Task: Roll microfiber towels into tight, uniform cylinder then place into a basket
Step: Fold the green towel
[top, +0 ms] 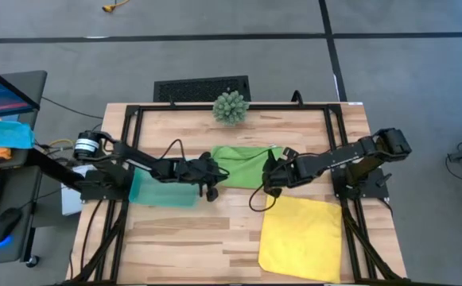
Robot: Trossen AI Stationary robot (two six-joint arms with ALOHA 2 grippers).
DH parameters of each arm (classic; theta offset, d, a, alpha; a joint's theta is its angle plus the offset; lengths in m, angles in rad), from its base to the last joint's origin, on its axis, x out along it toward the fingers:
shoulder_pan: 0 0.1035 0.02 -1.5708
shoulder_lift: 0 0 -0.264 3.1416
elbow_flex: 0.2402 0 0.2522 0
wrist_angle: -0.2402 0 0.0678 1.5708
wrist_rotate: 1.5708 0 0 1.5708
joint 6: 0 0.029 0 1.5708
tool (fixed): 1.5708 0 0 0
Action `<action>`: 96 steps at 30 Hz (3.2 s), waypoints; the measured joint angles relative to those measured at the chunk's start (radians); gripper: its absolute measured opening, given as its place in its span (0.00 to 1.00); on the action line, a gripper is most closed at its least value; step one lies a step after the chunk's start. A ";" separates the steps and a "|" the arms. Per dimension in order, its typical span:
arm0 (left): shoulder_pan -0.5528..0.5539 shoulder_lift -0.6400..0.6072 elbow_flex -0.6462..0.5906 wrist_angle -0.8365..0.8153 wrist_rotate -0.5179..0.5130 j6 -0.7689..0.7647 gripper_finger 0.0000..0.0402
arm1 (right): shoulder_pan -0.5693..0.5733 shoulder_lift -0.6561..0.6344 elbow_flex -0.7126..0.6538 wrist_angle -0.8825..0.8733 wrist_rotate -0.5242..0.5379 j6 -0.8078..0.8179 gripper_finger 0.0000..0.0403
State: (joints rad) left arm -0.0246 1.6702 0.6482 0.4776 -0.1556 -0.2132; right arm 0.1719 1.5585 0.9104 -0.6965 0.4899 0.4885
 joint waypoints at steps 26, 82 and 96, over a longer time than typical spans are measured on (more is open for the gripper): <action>0.011 -0.010 0.096 -0.336 -0.018 0.062 0.00 | -0.012 -0.002 -0.262 0.326 -0.142 0.115 0.29; -0.018 -0.261 -0.060 -1.204 -0.436 -0.389 0.00 | -0.044 0.001 -0.269 0.373 -0.156 0.059 0.29; 0.201 -0.268 -0.059 -1.099 -0.353 -0.147 0.00 | -0.044 0.001 -0.270 0.390 -0.157 0.059 0.29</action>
State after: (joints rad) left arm 0.1767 1.4017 0.5888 -0.6210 -0.5082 -0.3599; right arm 0.1284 1.5597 0.6408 -0.3060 0.3324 0.5476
